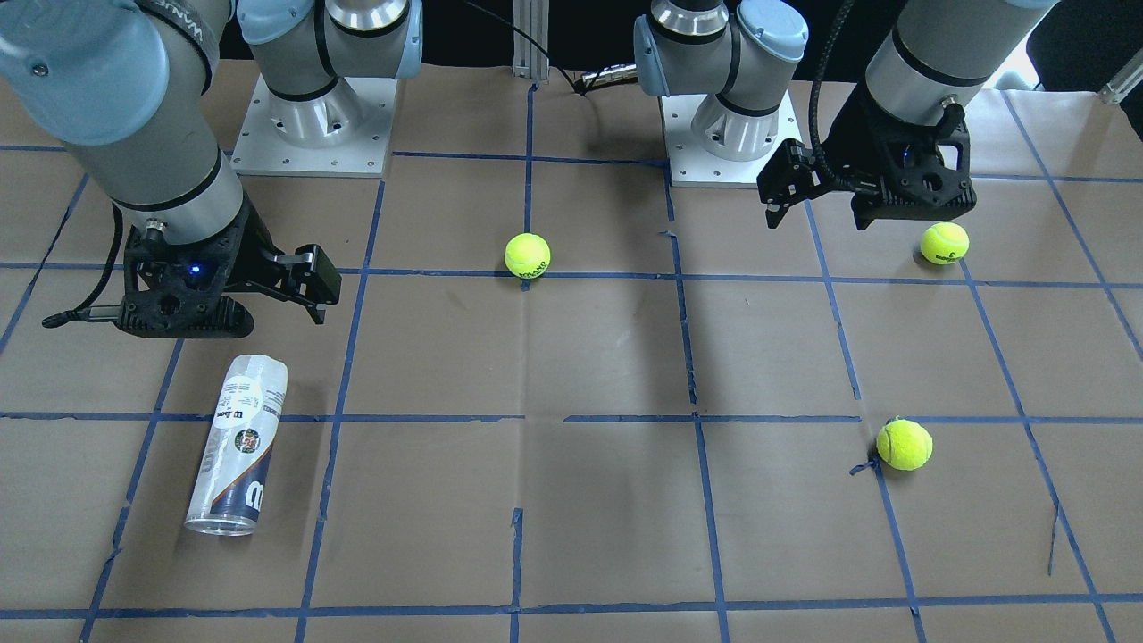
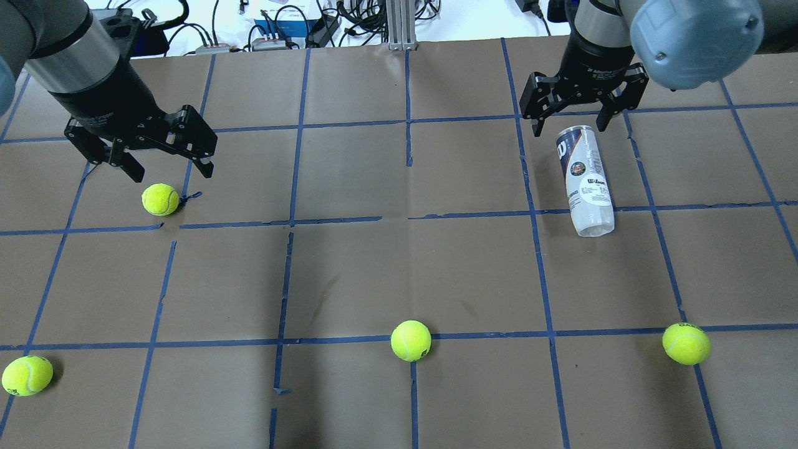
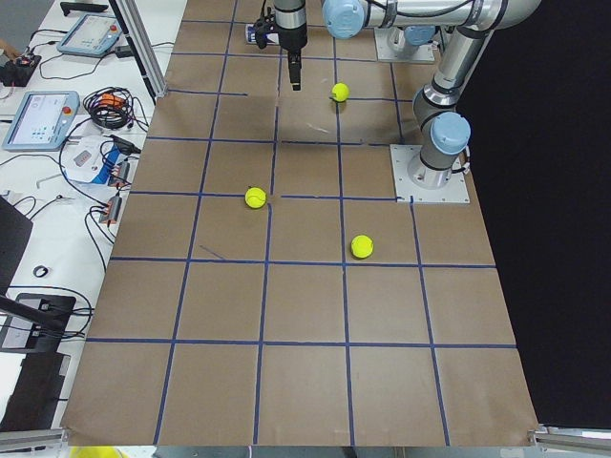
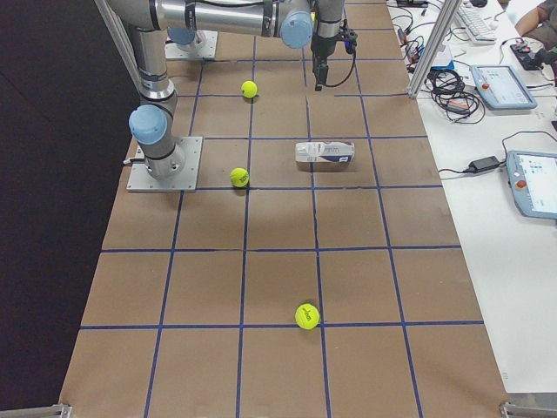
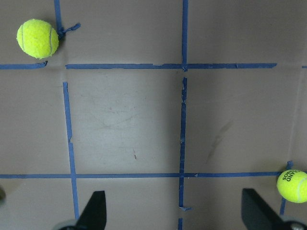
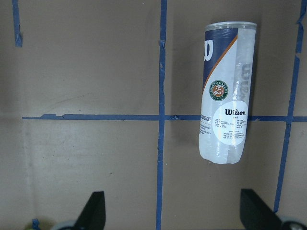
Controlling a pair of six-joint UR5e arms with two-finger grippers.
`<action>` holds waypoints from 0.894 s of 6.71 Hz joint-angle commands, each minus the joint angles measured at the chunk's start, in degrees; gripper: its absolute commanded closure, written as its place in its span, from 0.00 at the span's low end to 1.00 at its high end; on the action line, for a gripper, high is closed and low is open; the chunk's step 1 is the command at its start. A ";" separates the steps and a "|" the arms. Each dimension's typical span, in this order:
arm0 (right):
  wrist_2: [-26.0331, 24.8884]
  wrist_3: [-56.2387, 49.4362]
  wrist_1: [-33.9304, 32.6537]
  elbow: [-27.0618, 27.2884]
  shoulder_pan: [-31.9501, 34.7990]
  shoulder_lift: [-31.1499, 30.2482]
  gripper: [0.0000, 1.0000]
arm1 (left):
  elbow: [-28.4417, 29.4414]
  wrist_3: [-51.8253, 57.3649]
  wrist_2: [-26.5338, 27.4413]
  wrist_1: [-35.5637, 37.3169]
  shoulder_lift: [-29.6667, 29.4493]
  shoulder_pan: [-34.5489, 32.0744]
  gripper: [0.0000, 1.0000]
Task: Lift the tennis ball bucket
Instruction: 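Move the right gripper toward the upright clear Wilson tennis ball can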
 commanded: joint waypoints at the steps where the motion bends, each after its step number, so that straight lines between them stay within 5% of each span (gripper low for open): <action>1: -0.24 0.38 0.23 -0.53 0.02 -0.10 0.00 | 0.08 0.43 -0.05 0.05 -0.09 0.08 0.00; 4: -0.23 -8.97 -1.26 0.86 -1.81 1.30 0.00 | 0.08 0.44 0.04 0.05 0.00 0.09 0.00; 6: 0.38 -11.89 -11.39 7.68 -5.94 3.93 0.00 | 0.08 0.53 0.04 0.05 0.00 0.17 0.00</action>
